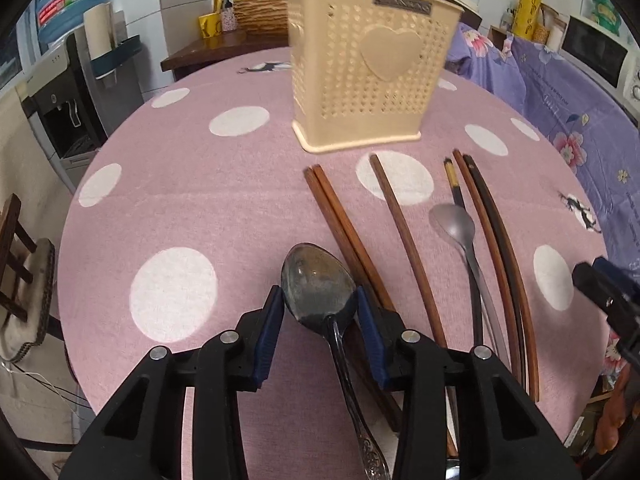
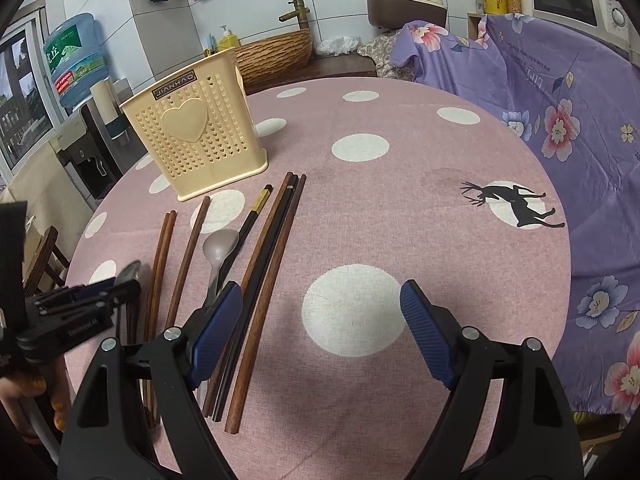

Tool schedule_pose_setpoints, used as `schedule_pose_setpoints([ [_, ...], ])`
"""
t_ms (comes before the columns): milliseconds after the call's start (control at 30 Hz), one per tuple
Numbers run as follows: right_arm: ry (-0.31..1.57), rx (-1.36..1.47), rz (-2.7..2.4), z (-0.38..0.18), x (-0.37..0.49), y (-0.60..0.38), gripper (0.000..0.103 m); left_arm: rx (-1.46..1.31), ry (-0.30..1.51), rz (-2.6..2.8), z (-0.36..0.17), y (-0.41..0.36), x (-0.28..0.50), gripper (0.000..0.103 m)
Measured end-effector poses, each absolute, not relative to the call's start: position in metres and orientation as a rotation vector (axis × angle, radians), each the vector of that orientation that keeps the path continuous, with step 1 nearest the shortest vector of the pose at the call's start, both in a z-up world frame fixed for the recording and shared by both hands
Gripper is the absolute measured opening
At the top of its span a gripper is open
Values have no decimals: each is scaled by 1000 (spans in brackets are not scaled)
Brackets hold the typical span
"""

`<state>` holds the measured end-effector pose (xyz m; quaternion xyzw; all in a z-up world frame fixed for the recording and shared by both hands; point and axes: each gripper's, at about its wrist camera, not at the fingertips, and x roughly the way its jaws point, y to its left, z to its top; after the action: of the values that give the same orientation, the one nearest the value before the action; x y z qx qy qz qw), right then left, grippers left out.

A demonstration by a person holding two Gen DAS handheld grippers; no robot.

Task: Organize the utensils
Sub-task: 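Lower the left tool and grasp the metal spoon by its bowl, then lift the metal spoon with the left tool while the right tool grasps a wooden chopstick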

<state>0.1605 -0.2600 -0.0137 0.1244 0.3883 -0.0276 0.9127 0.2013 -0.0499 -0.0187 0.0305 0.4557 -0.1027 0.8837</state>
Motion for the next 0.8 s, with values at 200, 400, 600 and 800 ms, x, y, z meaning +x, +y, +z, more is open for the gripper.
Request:
schedule_pose_setpoints([
  [200,813,260,-25,-12,171,-258,81,39,968,-164,-22,-19,212,38],
  [400,861,220,-15,-18,204,-251,81,33,979,-142,-31,-8,220,38],
  [600,924,144,-61,-28,242,-244,60,52,970,-143,-32,-10,221,38],
  [800,987,159,-72,-41,269,-244,46,67,967,-147,-32,-10,221,43],
])
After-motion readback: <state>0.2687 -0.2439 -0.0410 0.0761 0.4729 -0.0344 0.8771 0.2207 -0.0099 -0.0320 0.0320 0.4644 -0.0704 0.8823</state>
